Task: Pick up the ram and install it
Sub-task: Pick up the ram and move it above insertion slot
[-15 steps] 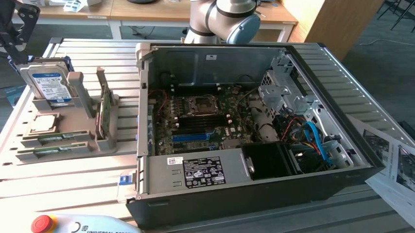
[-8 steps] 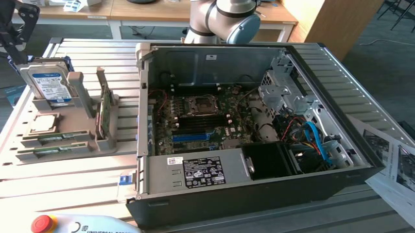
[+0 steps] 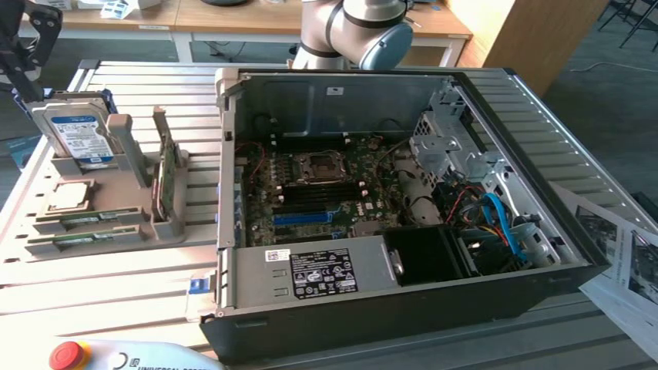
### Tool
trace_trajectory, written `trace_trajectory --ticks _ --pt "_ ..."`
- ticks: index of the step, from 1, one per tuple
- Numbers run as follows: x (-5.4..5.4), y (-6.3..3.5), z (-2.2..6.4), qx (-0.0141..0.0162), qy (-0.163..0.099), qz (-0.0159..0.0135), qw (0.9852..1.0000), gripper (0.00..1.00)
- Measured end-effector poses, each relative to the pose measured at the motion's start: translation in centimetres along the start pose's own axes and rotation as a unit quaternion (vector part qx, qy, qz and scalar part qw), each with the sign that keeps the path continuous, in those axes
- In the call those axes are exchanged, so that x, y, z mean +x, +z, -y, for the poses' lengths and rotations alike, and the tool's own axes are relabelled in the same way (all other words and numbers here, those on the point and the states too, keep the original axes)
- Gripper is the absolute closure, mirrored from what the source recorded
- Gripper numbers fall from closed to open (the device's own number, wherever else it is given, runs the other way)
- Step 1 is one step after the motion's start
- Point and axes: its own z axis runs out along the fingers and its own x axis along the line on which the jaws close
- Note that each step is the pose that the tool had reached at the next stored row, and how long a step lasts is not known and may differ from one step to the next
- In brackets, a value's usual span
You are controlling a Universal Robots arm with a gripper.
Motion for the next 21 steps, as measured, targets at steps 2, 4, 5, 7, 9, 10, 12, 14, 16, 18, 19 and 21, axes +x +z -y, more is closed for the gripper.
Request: trace_trajectory --ticks 2,4,5,7,9,10,12,14,16,18,19,21 --pt "0.00 0.00 0.00 -0.0001 -0.005 -0.0002 1.0000 0.90" --pt "0.00 0.00 0.00 -0.0003 -0.011 -0.0005 0.9999 0.90" --pt "0.00 0.00 0.00 -0.0003 -0.013 -0.0006 0.9999 0.90" --pt "0.00 0.00 0.00 -0.0005 -0.019 -0.0008 0.9998 0.90" --pt "0.00 0.00 0.00 -0.0006 -0.024 -0.0010 0.9997 0.90" --pt "0.00 0.00 0.00 -0.0006 -0.027 -0.0012 0.9996 0.90" --pt "0.00 0.00 0.00 -0.0008 -0.033 -0.0014 0.9994 0.90" --pt "0.00 0.00 0.00 -0.0010 -0.040 -0.0017 0.9992 0.90" --pt "0.00 0.00 0.00 -0.0011 -0.046 -0.0020 0.9989 0.90" --pt "0.00 0.00 0.00 -0.0012 -0.052 -0.0023 0.9986 0.90" --pt "0.00 0.00 0.00 -0.0013 -0.055 -0.0024 0.9985 0.90" --pt "0.00 0.00 0.00 -0.0015 -0.062 -0.0027 0.9981 0.90"
